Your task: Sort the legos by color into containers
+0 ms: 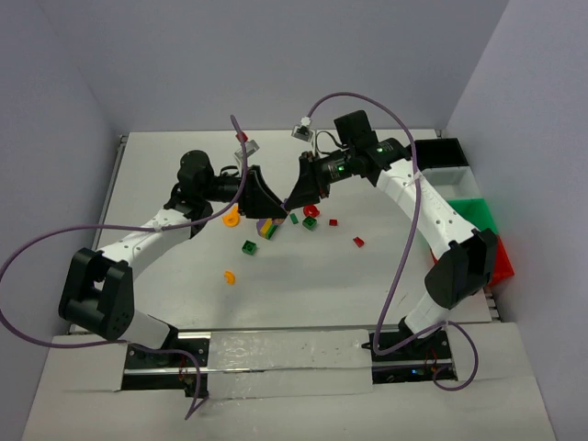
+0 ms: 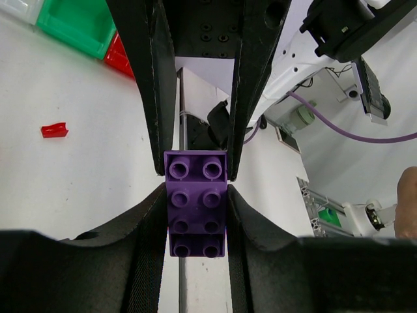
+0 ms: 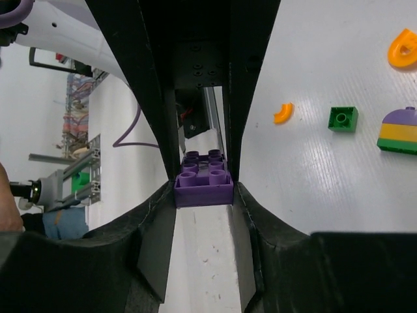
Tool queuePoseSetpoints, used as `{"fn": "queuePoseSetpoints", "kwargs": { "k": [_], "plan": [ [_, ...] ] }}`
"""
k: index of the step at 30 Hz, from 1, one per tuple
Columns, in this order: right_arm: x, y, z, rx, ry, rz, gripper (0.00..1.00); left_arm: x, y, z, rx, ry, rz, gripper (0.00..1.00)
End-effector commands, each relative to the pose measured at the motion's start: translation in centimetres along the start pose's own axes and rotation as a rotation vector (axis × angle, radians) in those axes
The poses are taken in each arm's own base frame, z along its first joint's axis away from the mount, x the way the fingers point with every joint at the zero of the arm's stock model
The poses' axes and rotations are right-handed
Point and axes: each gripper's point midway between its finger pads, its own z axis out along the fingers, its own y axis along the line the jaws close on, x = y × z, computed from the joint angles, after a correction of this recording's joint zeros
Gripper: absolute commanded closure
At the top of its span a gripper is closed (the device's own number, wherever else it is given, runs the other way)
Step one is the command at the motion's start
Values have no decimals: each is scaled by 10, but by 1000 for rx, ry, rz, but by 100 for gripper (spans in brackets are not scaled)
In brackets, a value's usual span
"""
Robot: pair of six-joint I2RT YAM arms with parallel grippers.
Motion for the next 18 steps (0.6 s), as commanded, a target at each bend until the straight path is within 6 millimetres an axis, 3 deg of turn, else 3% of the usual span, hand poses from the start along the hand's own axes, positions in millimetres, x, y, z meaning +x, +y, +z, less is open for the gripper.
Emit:
{"fn": "queuePoseSetpoints", "kwargs": {
  "k": [1,2,3,4,6,8,10,12,16,18],
  "plan": [
    [3,7,2,-15,14,-22,66,-17,-8,4,13,-11,70,93],
    [3,6,2,-14,14,-22,73,-17,-8,4,13,-11,73,91],
    [2,6,2,-12,13,-21,88,-18,-8,4,8,-10,67,82],
    [1,5,1,-7,10,-22,97,-18,-6,4,-5,-7,53,72],
    [0,4,0,5,8,-24,100,-17,1,4,-36,-6,53,52],
    [-2,-2,-6,31,-5,-19,100,-14,10,2,-94,18,53,20],
    [-5,-13,-19,80,-32,-4,100,-13,20,-4,-171,36,60,4],
    [-6,-29,-36,151,-57,14,100,-15,28,-17,-248,37,71,1],
    [-5,-76,-91,376,-108,66,100,-38,56,-60,-483,-20,88,1],
    [-4,-111,-137,581,-138,98,100,-56,77,-96,-675,-62,115,1]
  ]
}}
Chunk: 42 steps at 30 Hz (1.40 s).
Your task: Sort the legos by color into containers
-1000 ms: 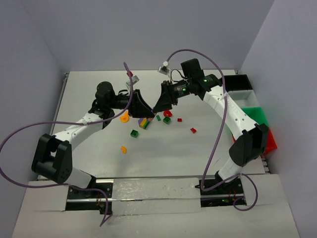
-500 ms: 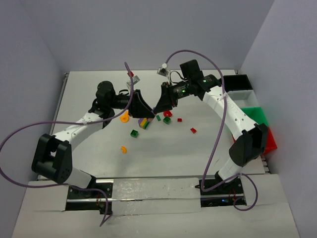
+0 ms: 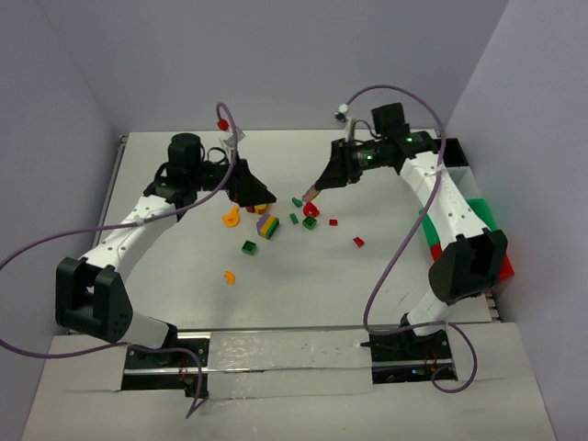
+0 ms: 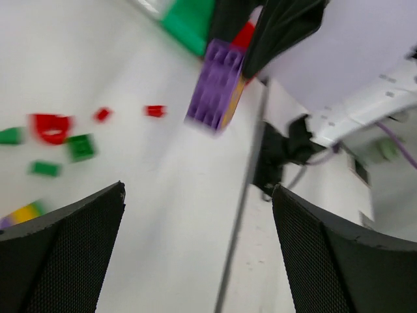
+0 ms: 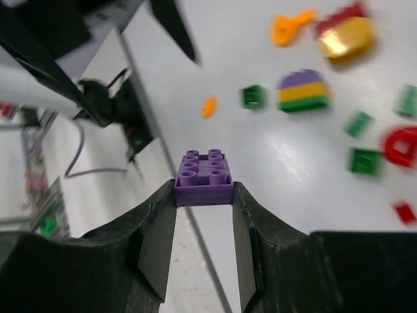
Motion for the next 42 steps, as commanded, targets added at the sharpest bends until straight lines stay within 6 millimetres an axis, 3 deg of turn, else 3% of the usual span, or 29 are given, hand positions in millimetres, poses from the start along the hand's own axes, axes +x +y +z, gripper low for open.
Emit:
{"fn": "queuePoseSetpoints", "kwargs": {
  "k": [1,3,6,7,10,13,21,24,32,42],
  "plan": [
    [-13,-76,-76,388,-85,16,100,-38,53,-53,-385,-76,99,1],
    [-20,-131,-134,660,-150,48,100,-47,71,-69,-516,-99,155,1],
    [-23,-174,-194,937,-202,73,100,-51,86,-77,-610,-122,159,1],
    [-25,-175,-197,950,-202,62,100,-53,89,-79,-631,-127,158,1],
    [-16,-209,-239,1163,-159,94,100,-53,101,-78,-662,-120,139,1],
    [-2,-239,-257,1253,-102,144,100,-56,109,-78,-688,-113,133,1],
    [25,-304,-275,1450,39,211,100,-59,137,-85,-838,-158,117,1],
    [27,-319,-278,1498,46,227,100,-58,151,-91,-922,-152,119,1],
    [44,-355,-261,1591,117,224,100,-56,167,-94,-1000,-131,149,1],
    [67,-378,-232,1591,194,229,99,-55,171,-88,-981,-129,140,1]
  ]
}}
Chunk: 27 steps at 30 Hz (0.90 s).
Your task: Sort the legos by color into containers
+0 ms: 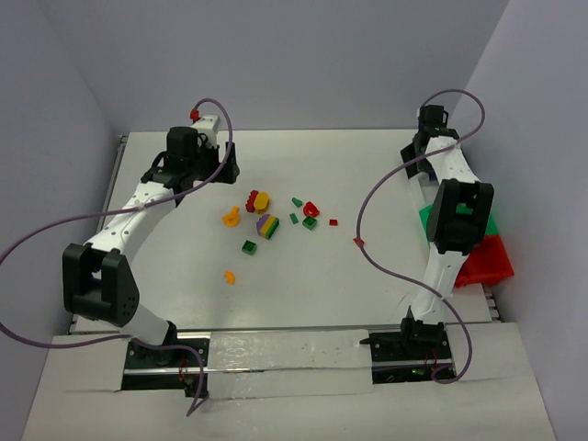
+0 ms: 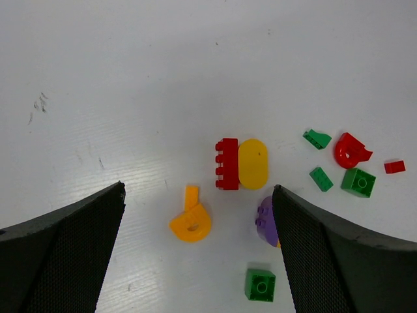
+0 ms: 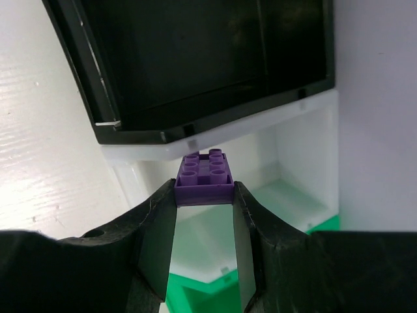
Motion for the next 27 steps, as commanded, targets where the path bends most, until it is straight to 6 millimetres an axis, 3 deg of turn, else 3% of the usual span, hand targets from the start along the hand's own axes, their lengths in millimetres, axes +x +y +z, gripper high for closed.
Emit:
{"fn": "queuePoseSetpoints", "kwargs": {
  "k": [1,5,10,15,21,27],
  "plan": [
    [4,9,15,40,2,-7,99,-30,-1,-1,-8,-88,16,1],
    [13,14,22,58,21,-17,99,-32,3,-3,-31,-98,12,1],
    [27,26,27,50,38,-38,91,-34,3,-3,-33,-104,12,1],
    [32,35,24,27,46,-41,70,-32,2,-2,-28,-104,4,1],
    [22,39,11,2,22,-32,46,-32,2,-2,-26,-104,2,1],
    [10,40,-7,-31,0,-23,29,-34,1,-5,-24,-114,3,1]
  ]
}}
